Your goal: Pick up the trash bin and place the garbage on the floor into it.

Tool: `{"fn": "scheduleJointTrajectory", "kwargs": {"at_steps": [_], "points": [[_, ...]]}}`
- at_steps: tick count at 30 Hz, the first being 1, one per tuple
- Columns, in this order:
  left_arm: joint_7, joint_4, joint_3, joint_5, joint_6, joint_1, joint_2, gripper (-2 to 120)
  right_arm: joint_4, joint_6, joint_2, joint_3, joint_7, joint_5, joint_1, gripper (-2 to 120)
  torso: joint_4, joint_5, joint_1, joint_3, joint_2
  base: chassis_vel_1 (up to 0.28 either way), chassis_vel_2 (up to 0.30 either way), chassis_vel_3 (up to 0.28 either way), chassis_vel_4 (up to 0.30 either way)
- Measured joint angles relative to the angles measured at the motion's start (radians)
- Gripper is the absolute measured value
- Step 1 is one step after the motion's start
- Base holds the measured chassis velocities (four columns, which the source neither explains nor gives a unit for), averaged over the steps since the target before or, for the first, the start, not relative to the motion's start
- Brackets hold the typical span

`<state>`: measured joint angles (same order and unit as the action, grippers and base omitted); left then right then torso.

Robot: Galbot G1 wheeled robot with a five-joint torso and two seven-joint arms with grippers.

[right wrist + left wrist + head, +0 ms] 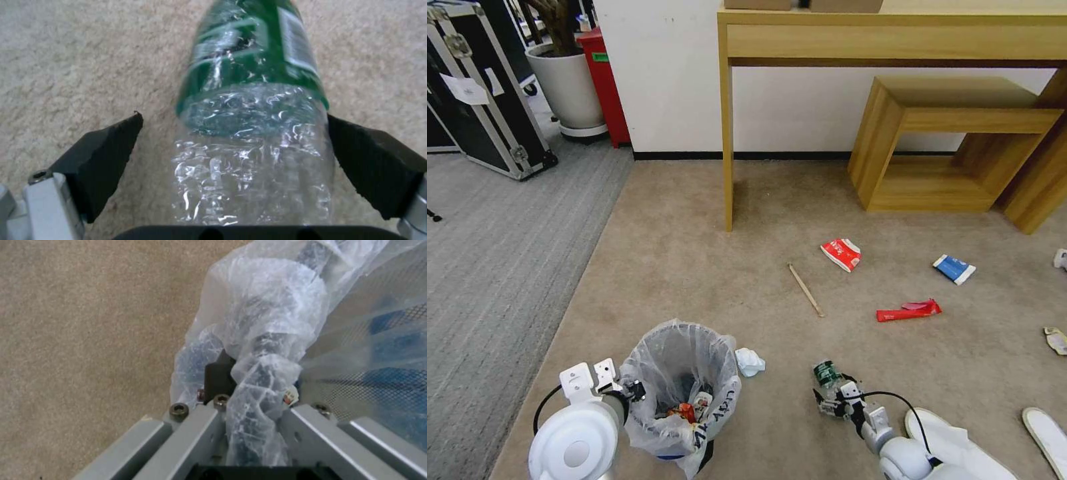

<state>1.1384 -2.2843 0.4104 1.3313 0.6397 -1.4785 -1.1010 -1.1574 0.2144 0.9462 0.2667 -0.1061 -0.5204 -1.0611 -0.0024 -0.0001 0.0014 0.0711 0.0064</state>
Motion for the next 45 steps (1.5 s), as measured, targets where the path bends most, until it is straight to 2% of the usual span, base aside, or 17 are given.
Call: {"fn": "scheduleJointTrajectory", "kwargs": {"at_steps": [13,24,26,30,32,33,37,39,41,43,45], "points": [[-0.01,0.029,-0.021,-0.005,-0.003,0.018,0.004,0,0.065,0.01,0.043,0.016,-0.013,0.01,0.036,100,-0.0001,-0.0004,0.0,0.0,0.0,0.0,0.0,0.0,0.0],[-0.007,0.035,-0.032,-0.004,-0.008,0.038,0.004,0,0.07,0.024,0.046,-0.002,-0.033,0.025,0.026,76,0.0007,0.001,0.0,0.0,0.0,0.0,0.0,0.0,0.0],[-0.006,0.033,-0.031,-0.005,-0.008,0.034,0.005,0,0.061,0.023,0.036,-0.017,-0.04,0.023,0.02,68,0.0003,-0.0006,0.0,0.0,0.0,0.0,0.0,0.0,0.0],[-0.006,0.026,-0.026,-0.004,-0.008,0.026,0.007,0,0.04,0.023,0.029,-0.029,-0.042,0.022,0.014,59,-0.0001,0.0004,0.0,0.0,0.0,0.0,0.0,0.0,0.0],[-0.005,0.023,-0.023,-0.001,-0.008,0.026,0.009,0,0.011,0.023,0.018,-0.036,-0.049,0.014,0.011,52,-0.0003,-0.0006,0.0,0.0,0.0,0.0,0.0,0.0,0.0],[-0.005,0.023,-0.023,-0.001,-0.008,0.026,0.009,0,0.011,0.023,0.018,-0.036,-0.049,0.014,0.011,52,-0.0003,-0.0006,0.0,0.0,0.0,0.0,0.0,0.0,0.0],[0.002,0.015,-0.018,0.008,-0.007,0.028,0.011,0,-0.068,0.02,-0.004,-0.055,-0.057,0.001,0.004,38,-0.0001,-0.0001,0.0,0.0,0.0,0.0,0.0,0.0,0.0],[0.003,0.012,-0.015,0.008,-0.007,0.025,0.011,0,-0.091,0.025,-0.008,-0.066,-0.053,-0.002,0.004,36,-0.0003,0.0,0.0,0.0,0.0,0.0,0.0,0.0,0.0],[0.003,0.003,-0.011,0.011,-0.005,0.017,0.011,0,-0.174,0.062,-0.019,-0.097,-0.028,-0.017,0.013,30,-0.0003,0.0003,0.0,0.0,0.0,0.0,0.0,0.0,0.0],[0.004,0.002,-0.01,0.012,-0.005,0.016,0.012,0,-0.2,0.072,-0.023,-0.104,-0.018,-0.025,0.019,28,-0.0002,0.0004,0.0,0.0,0.0,0.0,0.0,0.0,0.0],[0.005,-0.001,-0.007,0.017,-0.005,0.017,0.013,0,-0.338,0.113,-0.057,-0.121,0.038,-0.085,0.061,24,0.0002,-0.0003,0.0,0.0,0.0,0.0,0.0,0.0,0.0]]}}
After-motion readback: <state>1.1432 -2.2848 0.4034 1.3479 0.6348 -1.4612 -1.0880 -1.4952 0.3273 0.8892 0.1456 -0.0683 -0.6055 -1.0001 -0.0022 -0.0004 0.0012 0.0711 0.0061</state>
